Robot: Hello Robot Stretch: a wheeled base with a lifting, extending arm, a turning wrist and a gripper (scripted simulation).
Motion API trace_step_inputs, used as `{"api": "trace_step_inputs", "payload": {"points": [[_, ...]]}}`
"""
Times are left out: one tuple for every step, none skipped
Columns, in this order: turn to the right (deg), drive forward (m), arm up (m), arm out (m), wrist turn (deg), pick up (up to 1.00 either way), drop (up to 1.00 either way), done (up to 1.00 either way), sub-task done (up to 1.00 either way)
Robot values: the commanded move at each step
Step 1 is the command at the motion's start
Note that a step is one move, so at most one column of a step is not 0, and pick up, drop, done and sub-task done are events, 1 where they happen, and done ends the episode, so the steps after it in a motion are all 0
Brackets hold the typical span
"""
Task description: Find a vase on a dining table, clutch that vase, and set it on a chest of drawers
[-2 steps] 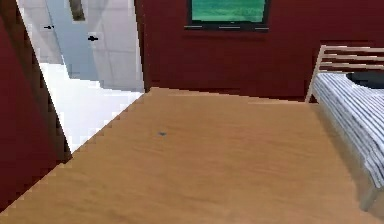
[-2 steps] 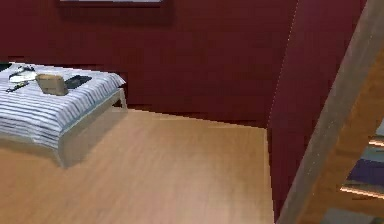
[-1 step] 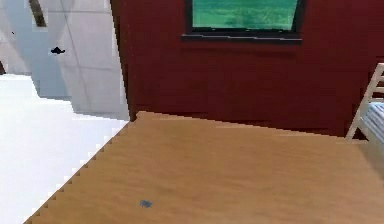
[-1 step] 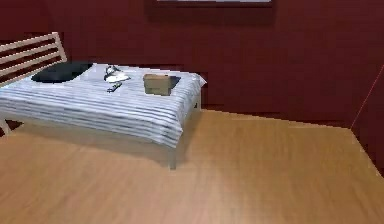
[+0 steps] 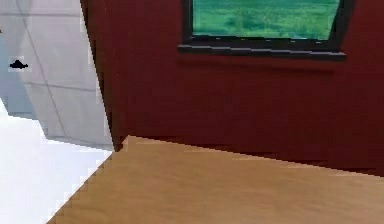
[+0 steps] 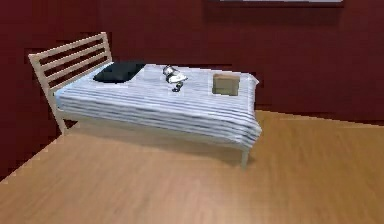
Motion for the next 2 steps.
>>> {"api": "trace_step_inputs", "payload": {"points": [[6.0,0.0,0.0,0.0,0.0,0.0,0.0,0.0,0.0],[0.0,1.0,0.0,0.0,0.0,0.0,0.0,0.0,0.0]]}}
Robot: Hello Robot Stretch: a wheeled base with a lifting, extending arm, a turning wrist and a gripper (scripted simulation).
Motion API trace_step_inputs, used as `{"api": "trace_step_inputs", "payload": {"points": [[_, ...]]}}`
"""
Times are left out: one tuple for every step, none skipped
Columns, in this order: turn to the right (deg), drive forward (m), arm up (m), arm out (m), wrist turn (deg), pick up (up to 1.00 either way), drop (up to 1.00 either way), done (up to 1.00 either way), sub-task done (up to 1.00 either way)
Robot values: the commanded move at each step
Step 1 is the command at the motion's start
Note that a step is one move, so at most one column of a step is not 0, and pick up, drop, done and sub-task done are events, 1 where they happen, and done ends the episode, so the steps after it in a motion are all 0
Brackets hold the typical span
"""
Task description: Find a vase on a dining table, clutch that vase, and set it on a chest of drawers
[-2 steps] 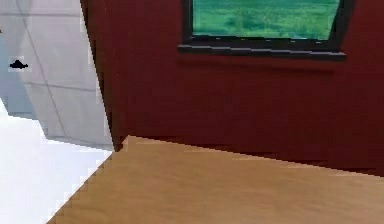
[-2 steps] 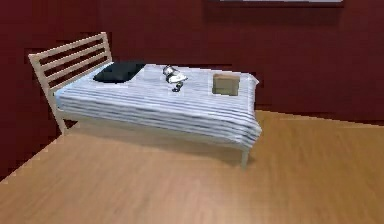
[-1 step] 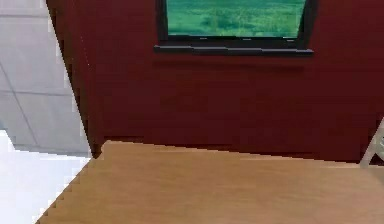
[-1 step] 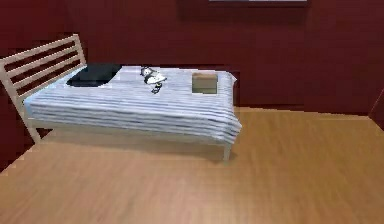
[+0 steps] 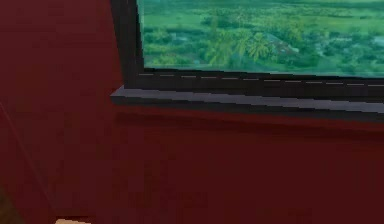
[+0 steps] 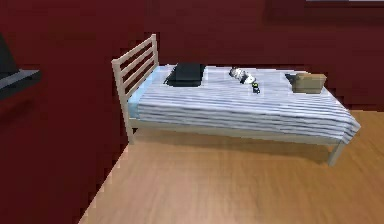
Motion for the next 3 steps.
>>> {"api": "trace_step_inputs", "payload": {"points": [[0.0,0.05,0.0,0.0,0.0,0.0,0.0,0.0,0.0],[-45.0,0.0,0.0,0.0,0.0,0.0,0.0,0.0,0.0],[-33.0,0.0,0.0,0.0,0.0,0.0,0.0,0.0,0.0]]}}
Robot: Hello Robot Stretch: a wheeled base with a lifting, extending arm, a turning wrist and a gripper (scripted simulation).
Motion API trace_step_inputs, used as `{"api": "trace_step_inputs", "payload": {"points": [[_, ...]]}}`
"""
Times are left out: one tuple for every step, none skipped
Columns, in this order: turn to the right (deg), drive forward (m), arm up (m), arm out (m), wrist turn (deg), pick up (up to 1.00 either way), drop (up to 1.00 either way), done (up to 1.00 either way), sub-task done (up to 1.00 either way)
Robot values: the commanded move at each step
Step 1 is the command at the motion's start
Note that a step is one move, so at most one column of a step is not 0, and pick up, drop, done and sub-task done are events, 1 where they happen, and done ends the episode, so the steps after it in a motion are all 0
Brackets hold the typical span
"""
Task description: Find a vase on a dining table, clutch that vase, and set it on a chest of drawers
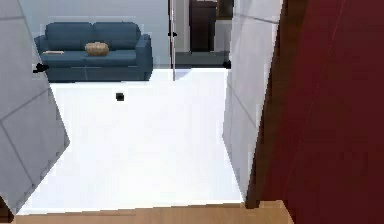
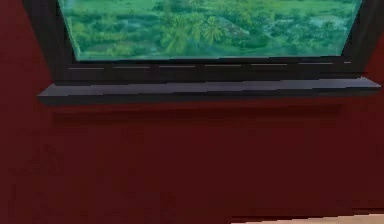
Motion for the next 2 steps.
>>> {"api": "trace_step_inputs", "payload": {"points": [[0.0,0.3,0.0,0.0,0.0,0.0,0.0,0.0,0.0],[-27.0,0.0,0.0,0.0,0.0,0.0,0.0,0.0,0.0]]}}
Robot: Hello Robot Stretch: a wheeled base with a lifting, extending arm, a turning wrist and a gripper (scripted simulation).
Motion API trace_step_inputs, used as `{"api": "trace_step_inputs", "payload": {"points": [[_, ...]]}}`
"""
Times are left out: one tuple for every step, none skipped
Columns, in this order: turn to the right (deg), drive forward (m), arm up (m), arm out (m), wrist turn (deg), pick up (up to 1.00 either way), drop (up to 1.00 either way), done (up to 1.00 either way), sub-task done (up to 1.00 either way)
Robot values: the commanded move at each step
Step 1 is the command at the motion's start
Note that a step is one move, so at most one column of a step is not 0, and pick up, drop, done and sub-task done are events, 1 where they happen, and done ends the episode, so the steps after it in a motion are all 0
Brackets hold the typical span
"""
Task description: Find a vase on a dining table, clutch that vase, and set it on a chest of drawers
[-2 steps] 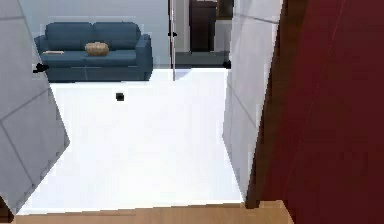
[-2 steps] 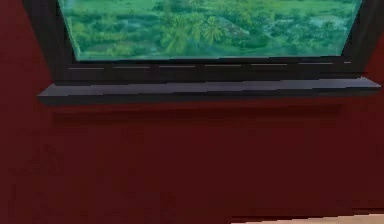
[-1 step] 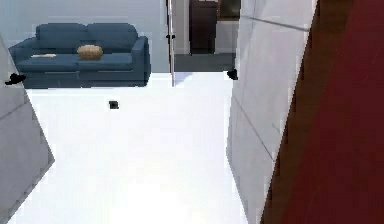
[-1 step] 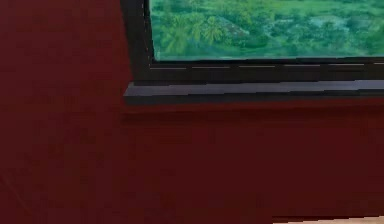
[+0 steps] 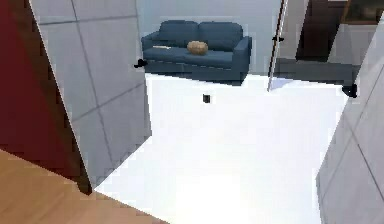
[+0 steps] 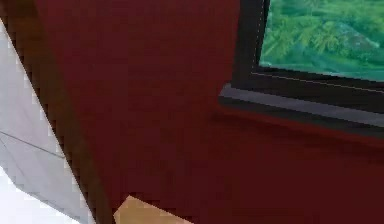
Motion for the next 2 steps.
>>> {"api": "trace_step_inputs", "payload": {"points": [[0.0,0.7,0.0,0.0,0.0,0.0,0.0,0.0,0.0],[6.0,0.0,0.0,0.0,0.0,0.0,0.0,0.0,0.0]]}}
